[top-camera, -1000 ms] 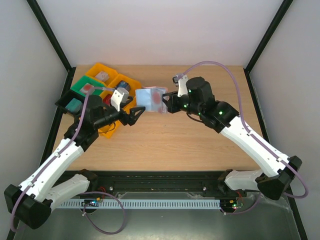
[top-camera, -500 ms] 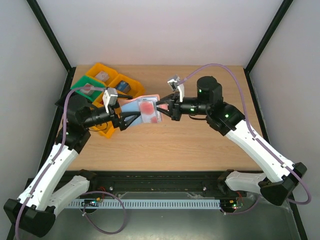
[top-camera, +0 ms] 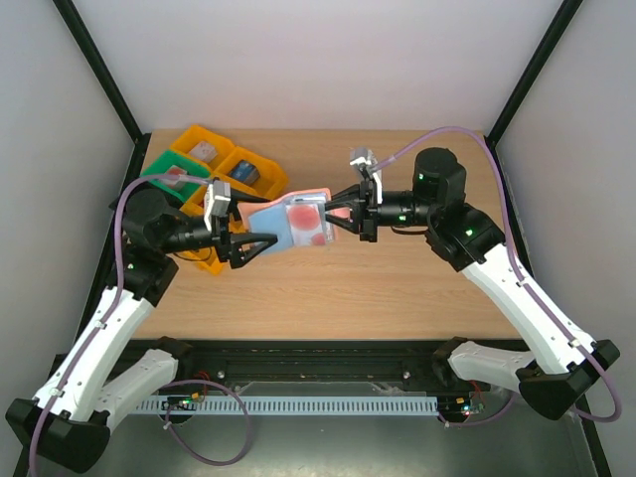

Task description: Take the credit cards out of the card holder

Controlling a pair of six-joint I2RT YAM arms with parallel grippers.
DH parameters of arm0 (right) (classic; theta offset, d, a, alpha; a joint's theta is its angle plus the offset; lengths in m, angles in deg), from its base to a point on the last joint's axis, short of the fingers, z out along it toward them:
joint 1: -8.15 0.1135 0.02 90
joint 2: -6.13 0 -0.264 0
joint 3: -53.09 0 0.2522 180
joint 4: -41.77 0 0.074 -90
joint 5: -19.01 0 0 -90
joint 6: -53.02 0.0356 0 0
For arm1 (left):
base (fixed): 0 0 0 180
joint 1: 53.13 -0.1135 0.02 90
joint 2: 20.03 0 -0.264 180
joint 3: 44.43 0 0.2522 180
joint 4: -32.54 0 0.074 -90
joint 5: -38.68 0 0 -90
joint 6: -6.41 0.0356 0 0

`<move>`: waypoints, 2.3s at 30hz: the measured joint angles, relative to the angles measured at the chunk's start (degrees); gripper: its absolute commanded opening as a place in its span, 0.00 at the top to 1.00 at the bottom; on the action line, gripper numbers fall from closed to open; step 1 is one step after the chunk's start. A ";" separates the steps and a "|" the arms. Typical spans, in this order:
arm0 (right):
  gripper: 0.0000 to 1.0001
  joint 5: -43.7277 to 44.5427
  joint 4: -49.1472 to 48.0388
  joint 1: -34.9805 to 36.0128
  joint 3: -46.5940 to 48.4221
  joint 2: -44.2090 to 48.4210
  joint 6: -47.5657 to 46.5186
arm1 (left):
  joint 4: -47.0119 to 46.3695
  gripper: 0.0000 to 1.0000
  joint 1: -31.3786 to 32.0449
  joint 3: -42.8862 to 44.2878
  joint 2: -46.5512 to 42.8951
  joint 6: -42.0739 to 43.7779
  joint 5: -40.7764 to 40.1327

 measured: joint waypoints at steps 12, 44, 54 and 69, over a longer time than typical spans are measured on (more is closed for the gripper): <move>0.84 0.31 -4.28 -0.24 -1.51 -0.13 3.08 | -5.42 0.98 3.58 -0.66 1.09 -4.90 0.33; 0.32 6.38 -14.75 -5.20 -8.41 2.16 6.75 | -3.34 0.98 2.08 -0.22 0.07 0.42 -2.21; 0.55 4.44 -16.72 -5.07 -8.41 8.63 9.79 | -2.95 0.98 2.08 0.00 0.07 1.53 -4.98; 0.44 2.21 -23.28 -0.74 -13.73 3.26 15.96 | -2.99 0.98 2.08 0.79 0.20 1.92 -5.40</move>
